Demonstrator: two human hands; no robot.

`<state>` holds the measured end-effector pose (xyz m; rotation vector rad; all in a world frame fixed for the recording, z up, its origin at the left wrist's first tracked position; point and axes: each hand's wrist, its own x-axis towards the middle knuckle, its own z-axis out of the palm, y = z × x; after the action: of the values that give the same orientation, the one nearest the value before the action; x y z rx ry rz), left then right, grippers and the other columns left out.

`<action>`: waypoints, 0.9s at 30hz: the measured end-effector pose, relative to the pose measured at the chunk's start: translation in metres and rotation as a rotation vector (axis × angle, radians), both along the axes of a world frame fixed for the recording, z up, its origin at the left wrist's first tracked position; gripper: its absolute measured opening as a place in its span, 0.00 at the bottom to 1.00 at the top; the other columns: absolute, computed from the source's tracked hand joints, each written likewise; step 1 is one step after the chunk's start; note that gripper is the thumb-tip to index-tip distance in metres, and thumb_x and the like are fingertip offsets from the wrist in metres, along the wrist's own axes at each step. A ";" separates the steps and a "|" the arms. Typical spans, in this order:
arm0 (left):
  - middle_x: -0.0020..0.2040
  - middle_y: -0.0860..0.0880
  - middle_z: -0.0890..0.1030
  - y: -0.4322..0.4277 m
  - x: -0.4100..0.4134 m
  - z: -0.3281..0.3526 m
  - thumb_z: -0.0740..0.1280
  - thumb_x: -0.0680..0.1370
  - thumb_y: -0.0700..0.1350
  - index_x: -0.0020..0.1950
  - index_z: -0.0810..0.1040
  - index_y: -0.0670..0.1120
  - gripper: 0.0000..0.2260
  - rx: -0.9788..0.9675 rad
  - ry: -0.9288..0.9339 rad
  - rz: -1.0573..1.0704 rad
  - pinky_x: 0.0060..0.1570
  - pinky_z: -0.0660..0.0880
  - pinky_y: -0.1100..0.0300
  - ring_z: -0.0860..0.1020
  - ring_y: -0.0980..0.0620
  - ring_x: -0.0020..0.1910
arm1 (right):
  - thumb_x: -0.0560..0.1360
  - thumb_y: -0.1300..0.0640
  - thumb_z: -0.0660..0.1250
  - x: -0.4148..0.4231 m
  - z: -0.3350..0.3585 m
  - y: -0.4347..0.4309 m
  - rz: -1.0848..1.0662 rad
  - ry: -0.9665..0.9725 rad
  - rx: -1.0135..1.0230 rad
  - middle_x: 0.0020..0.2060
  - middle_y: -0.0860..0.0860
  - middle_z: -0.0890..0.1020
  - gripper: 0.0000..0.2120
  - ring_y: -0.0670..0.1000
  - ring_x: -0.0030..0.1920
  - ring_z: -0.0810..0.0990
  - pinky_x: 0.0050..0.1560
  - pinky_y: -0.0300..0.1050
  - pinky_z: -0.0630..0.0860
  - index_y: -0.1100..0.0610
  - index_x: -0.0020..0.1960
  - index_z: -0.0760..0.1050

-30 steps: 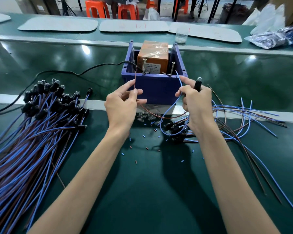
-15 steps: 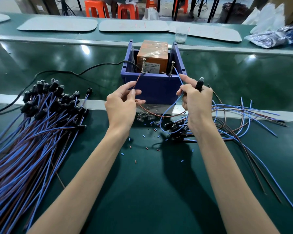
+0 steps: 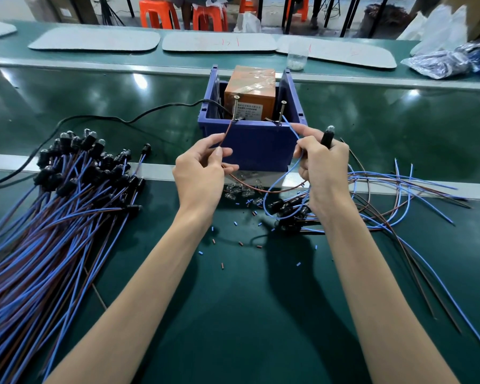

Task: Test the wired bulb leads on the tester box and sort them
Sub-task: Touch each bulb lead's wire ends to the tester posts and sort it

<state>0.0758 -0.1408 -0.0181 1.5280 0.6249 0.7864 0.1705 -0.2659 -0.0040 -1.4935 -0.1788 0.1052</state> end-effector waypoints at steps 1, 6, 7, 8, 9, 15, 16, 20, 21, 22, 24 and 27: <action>0.42 0.51 0.82 0.000 0.000 0.000 0.60 0.80 0.35 0.52 0.79 0.52 0.14 0.001 -0.001 0.000 0.44 0.79 0.62 0.83 0.56 0.33 | 0.71 0.66 0.60 0.000 0.000 0.000 -0.010 0.002 0.007 0.24 0.45 0.72 0.16 0.43 0.23 0.62 0.24 0.32 0.60 0.52 0.43 0.83; 0.42 0.51 0.82 0.000 0.000 0.001 0.60 0.80 0.35 0.53 0.79 0.53 0.14 0.024 -0.001 0.004 0.40 0.77 0.66 0.83 0.56 0.33 | 0.70 0.67 0.61 0.002 0.000 0.001 -0.046 0.014 0.012 0.24 0.45 0.73 0.14 0.42 0.22 0.63 0.24 0.34 0.60 0.54 0.33 0.80; 0.42 0.51 0.82 0.000 0.000 0.000 0.60 0.80 0.35 0.53 0.79 0.53 0.14 0.023 -0.001 0.005 0.40 0.77 0.66 0.83 0.56 0.33 | 0.69 0.67 0.61 0.002 -0.001 0.001 -0.046 0.014 0.005 0.24 0.45 0.73 0.13 0.42 0.21 0.63 0.24 0.35 0.60 0.55 0.32 0.79; 0.42 0.51 0.82 0.000 0.000 0.000 0.60 0.80 0.35 0.53 0.79 0.52 0.14 0.021 -0.001 0.005 0.40 0.77 0.67 0.83 0.56 0.33 | 0.69 0.67 0.61 0.003 -0.001 0.001 -0.046 0.014 -0.002 0.24 0.46 0.72 0.12 0.42 0.21 0.64 0.24 0.35 0.60 0.56 0.32 0.78; 0.42 0.51 0.82 0.000 0.001 0.000 0.60 0.80 0.35 0.54 0.79 0.52 0.14 0.020 -0.001 0.006 0.40 0.77 0.67 0.83 0.56 0.33 | 0.69 0.67 0.61 0.003 -0.002 0.000 -0.045 0.013 -0.008 0.24 0.46 0.72 0.12 0.42 0.21 0.64 0.24 0.35 0.60 0.57 0.32 0.78; 0.43 0.51 0.82 0.001 0.001 0.000 0.60 0.80 0.35 0.55 0.79 0.51 0.13 0.026 -0.004 0.001 0.39 0.76 0.68 0.83 0.57 0.33 | 0.69 0.66 0.61 0.004 -0.002 0.000 -0.041 0.012 -0.030 0.25 0.47 0.71 0.09 0.43 0.22 0.64 0.24 0.35 0.60 0.60 0.34 0.78; 0.43 0.51 0.82 0.001 0.002 0.000 0.61 0.80 0.35 0.55 0.79 0.51 0.13 0.028 -0.006 0.001 0.38 0.76 0.68 0.82 0.57 0.33 | 0.70 0.66 0.61 0.004 -0.002 0.000 -0.040 0.012 -0.032 0.25 0.47 0.72 0.10 0.43 0.22 0.64 0.24 0.35 0.60 0.58 0.33 0.78; 0.43 0.52 0.82 -0.001 0.001 0.000 0.61 0.80 0.35 0.55 0.79 0.51 0.13 0.028 -0.003 -0.004 0.38 0.76 0.68 0.83 0.56 0.33 | 0.70 0.66 0.61 0.003 -0.001 -0.001 -0.035 0.013 -0.043 0.26 0.48 0.72 0.11 0.43 0.23 0.65 0.25 0.35 0.61 0.57 0.33 0.77; 0.42 0.52 0.82 -0.002 0.002 0.001 0.61 0.80 0.35 0.54 0.79 0.51 0.13 0.022 -0.002 -0.006 0.37 0.76 0.68 0.83 0.56 0.33 | 0.70 0.66 0.61 0.002 0.001 -0.002 -0.026 0.016 -0.037 0.26 0.48 0.72 0.11 0.43 0.22 0.64 0.24 0.35 0.60 0.57 0.34 0.78; 0.42 0.52 0.83 -0.003 0.002 0.002 0.61 0.80 0.35 0.53 0.79 0.51 0.12 0.010 -0.004 -0.006 0.36 0.75 0.68 0.82 0.56 0.32 | 0.72 0.67 0.60 0.001 0.003 -0.002 -0.010 0.025 -0.020 0.26 0.48 0.72 0.11 0.42 0.22 0.64 0.23 0.34 0.60 0.57 0.36 0.78; 0.40 0.53 0.83 -0.006 0.002 0.004 0.61 0.79 0.35 0.51 0.79 0.49 0.11 -0.032 -0.021 -0.006 0.33 0.74 0.68 0.82 0.55 0.30 | 0.75 0.65 0.59 0.001 0.008 -0.005 0.024 0.058 0.016 0.26 0.48 0.75 0.11 0.42 0.21 0.65 0.21 0.33 0.59 0.56 0.42 0.79; 0.35 0.52 0.83 -0.011 0.001 0.006 0.60 0.78 0.35 0.50 0.76 0.48 0.10 -0.102 -0.061 -0.035 0.30 0.74 0.67 0.82 0.52 0.29 | 0.79 0.53 0.60 0.006 0.018 -0.017 0.018 0.088 -0.040 0.29 0.49 0.79 0.10 0.43 0.26 0.71 0.24 0.35 0.65 0.55 0.46 0.78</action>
<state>0.0772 -0.1520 -0.0116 1.4134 0.5828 0.7613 0.1769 -0.2826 0.0143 -1.5238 -0.1193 0.1897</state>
